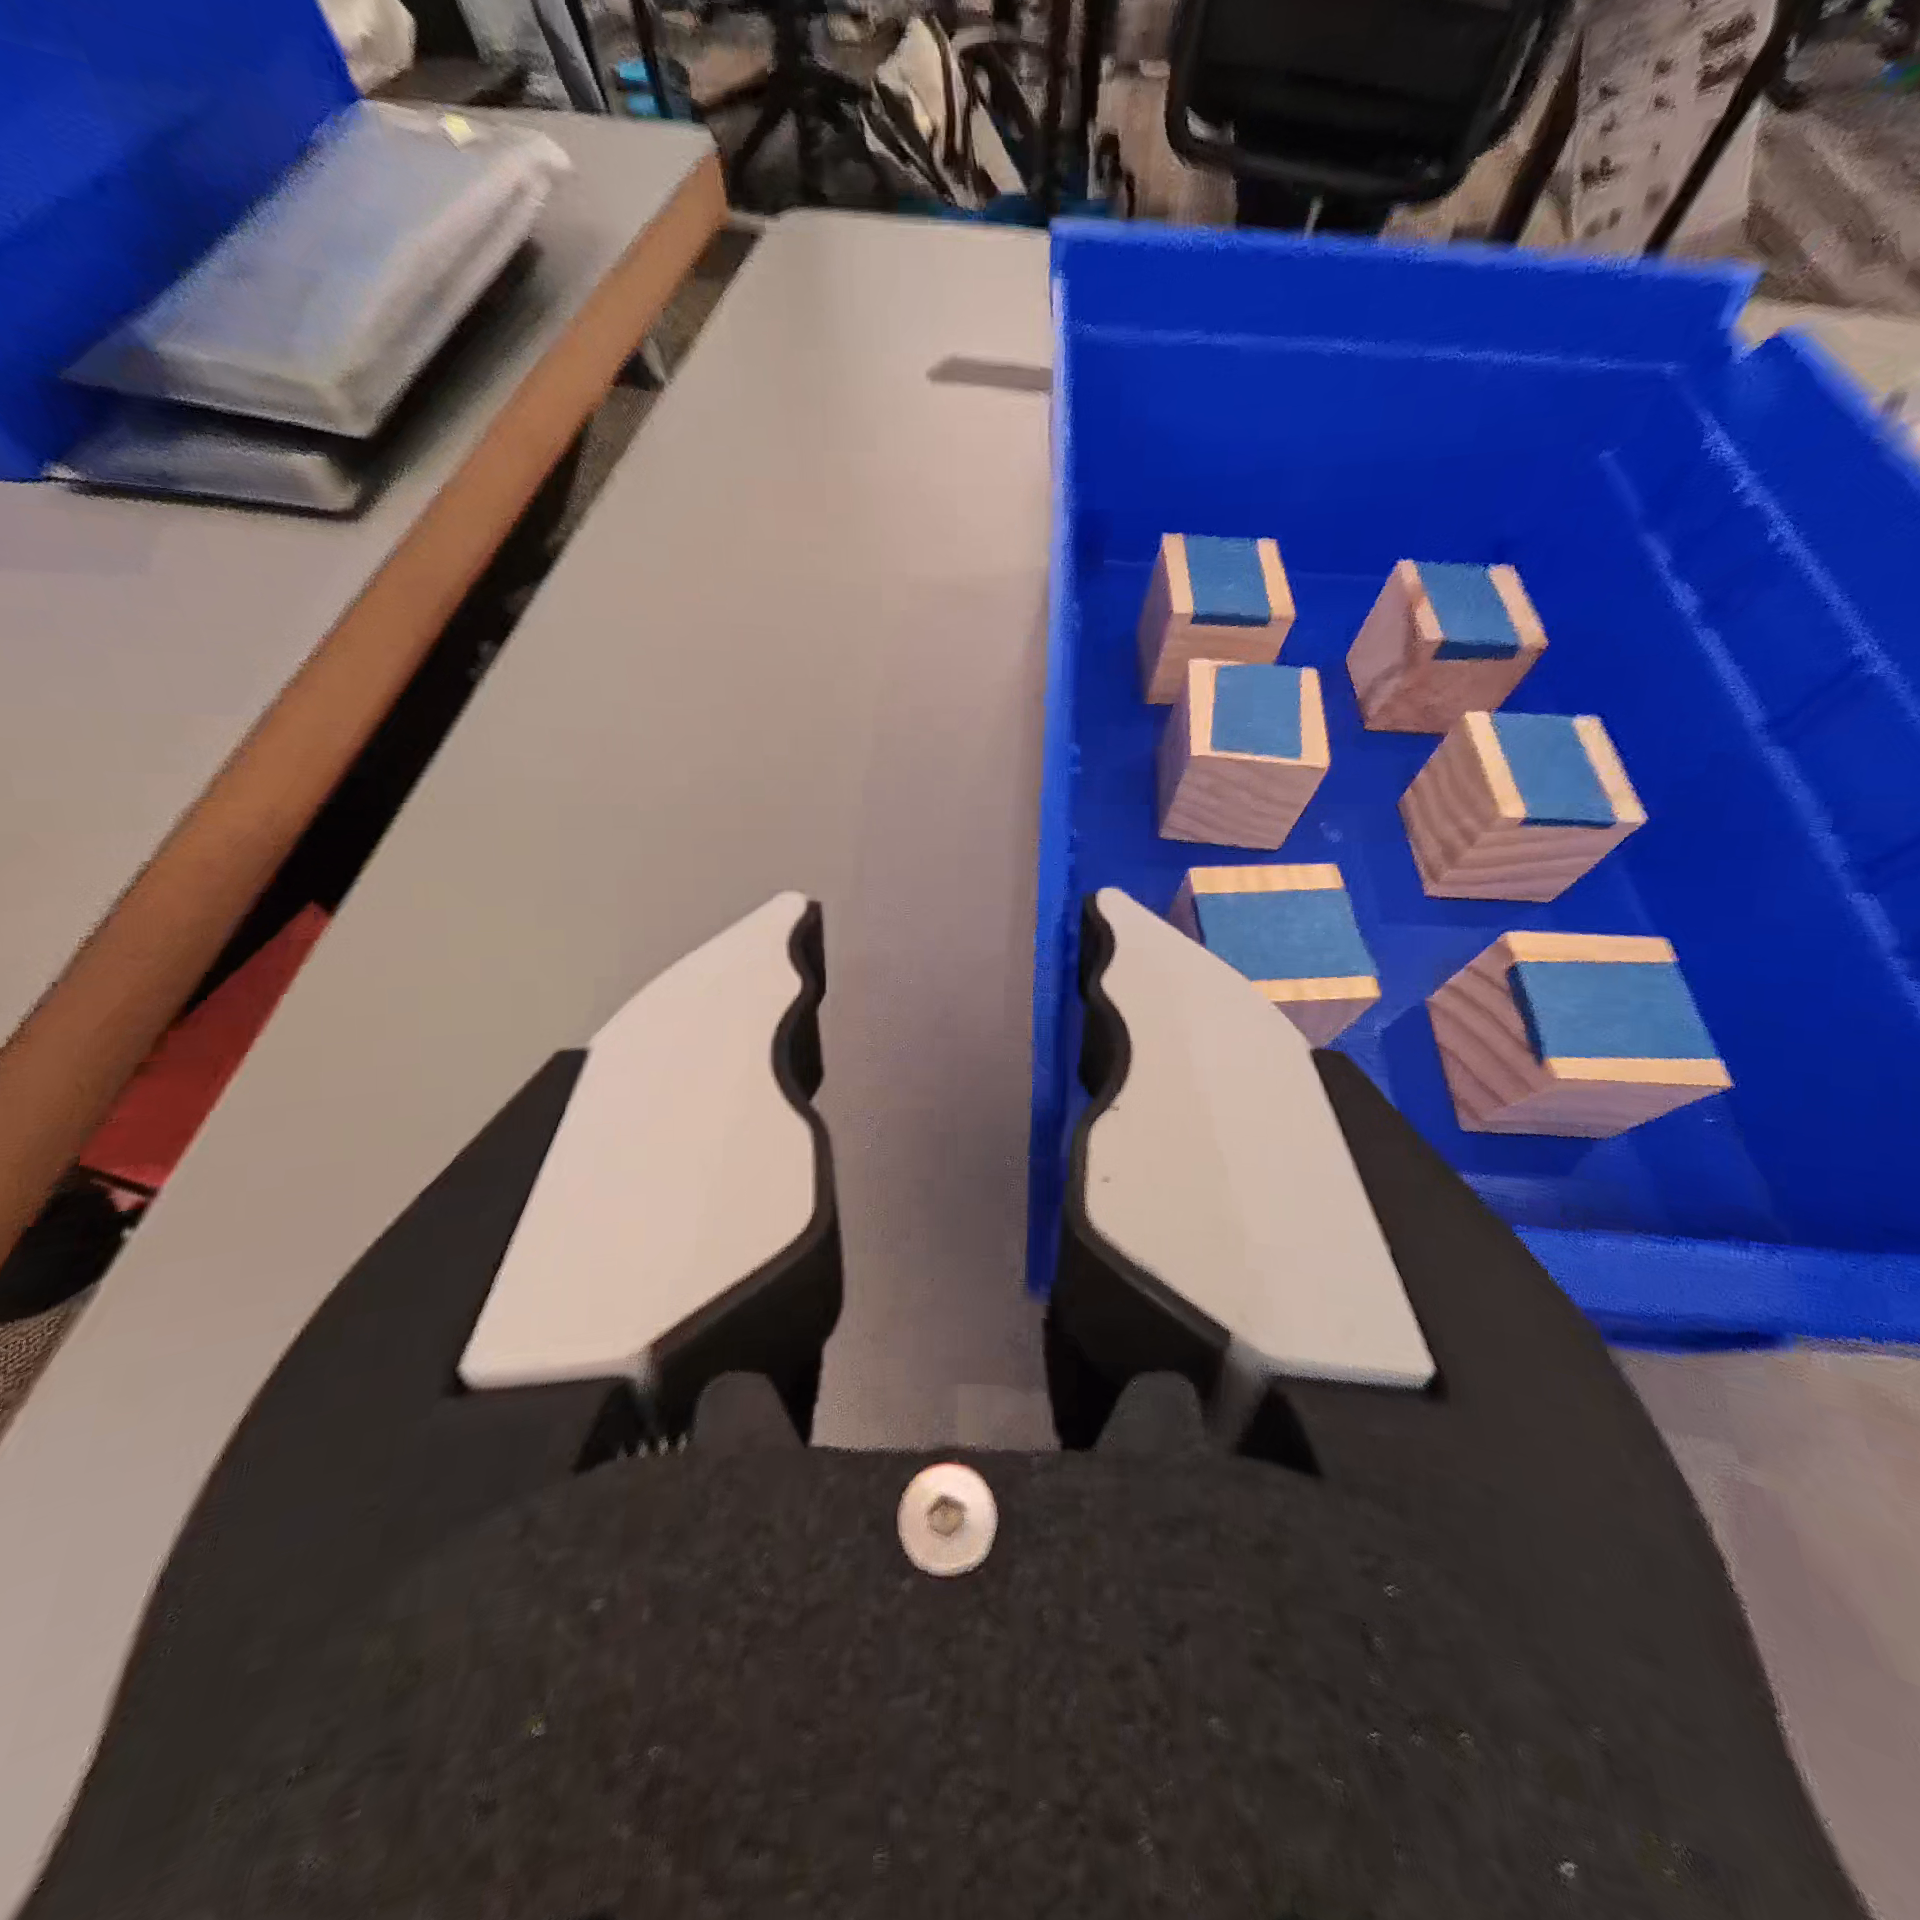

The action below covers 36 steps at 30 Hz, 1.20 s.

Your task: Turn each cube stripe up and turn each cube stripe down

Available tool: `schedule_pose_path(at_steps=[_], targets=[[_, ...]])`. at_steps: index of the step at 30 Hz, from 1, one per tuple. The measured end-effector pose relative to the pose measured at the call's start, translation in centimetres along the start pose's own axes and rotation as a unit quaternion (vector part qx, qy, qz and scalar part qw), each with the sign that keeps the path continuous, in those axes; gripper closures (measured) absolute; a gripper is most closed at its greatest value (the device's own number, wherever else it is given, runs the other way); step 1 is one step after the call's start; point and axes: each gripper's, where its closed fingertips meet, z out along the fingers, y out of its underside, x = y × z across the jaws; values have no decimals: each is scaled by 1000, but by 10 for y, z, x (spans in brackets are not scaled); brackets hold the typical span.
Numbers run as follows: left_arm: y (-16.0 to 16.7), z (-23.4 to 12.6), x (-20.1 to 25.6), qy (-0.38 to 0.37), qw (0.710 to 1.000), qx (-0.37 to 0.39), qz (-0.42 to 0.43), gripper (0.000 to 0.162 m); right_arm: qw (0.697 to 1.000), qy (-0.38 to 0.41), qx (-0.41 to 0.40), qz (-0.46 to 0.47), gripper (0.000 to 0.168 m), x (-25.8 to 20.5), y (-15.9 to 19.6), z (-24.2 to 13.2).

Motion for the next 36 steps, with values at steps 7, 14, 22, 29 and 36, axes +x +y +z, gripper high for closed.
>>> schedule_pose_path(at_steps=[7, 14, 22, 29, 36], targets=[[-29, -86, 81, 71, 995, 65, 12, 112, 991, -91, 15, -102, 129, 70, -2, -114], [4, -150, 246, 219, 971, 97, 21, 111, 994, -27, 89, -55, 147, 184, 18, -224], [65, -125, 312, 272, 960, 55, 18, 112, 997, 2, 79, -8, 128, 231, 39, -262], [58, -97, 309, 264, 963, 47, 27, 112, 998, 2, 52, -38, 119, 233, 36, -237], [66, -95, 297, 240, 969, 28, 50, 112, 995, -25, 80, -56, 122, 227, 15, -217]])
